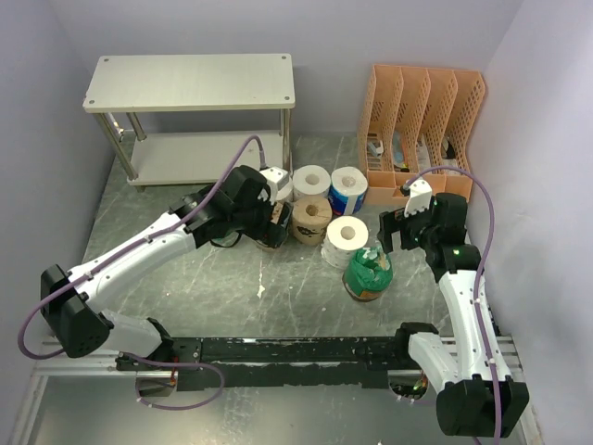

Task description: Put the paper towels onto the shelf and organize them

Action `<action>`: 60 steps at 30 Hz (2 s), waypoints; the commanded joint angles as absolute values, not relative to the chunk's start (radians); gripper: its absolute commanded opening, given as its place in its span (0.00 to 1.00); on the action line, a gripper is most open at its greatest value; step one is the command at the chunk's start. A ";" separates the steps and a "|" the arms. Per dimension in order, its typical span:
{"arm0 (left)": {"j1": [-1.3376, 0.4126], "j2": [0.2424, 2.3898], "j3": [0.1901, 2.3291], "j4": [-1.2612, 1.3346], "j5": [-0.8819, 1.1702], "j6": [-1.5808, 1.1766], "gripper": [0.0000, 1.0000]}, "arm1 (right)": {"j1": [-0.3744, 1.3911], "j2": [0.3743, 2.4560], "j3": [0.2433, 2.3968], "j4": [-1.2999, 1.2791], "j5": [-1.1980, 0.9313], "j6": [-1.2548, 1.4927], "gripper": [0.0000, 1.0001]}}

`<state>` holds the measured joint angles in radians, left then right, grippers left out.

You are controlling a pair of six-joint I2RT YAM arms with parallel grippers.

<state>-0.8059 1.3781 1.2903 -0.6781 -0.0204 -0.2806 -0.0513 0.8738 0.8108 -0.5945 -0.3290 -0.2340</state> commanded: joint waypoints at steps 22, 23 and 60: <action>-0.890 1.718 1.541 -0.672 -0.292 -0.089 0.92 | -0.060 0.851 0.796 -0.565 -0.330 -0.258 1.00; -0.895 1.739 1.548 -0.673 -0.319 -0.082 0.93 | -0.059 0.850 0.795 -0.564 -0.330 -0.258 1.00; -1.031 1.947 1.555 -0.760 -0.701 -0.133 0.78 | -0.060 0.855 0.794 -0.565 -0.330 -0.259 1.00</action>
<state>-1.0271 1.9171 1.5555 -0.7639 -0.6476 -0.1207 -0.0513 0.8616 0.8070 -0.5873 -0.3252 -0.2478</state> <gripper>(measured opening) 0.799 0.999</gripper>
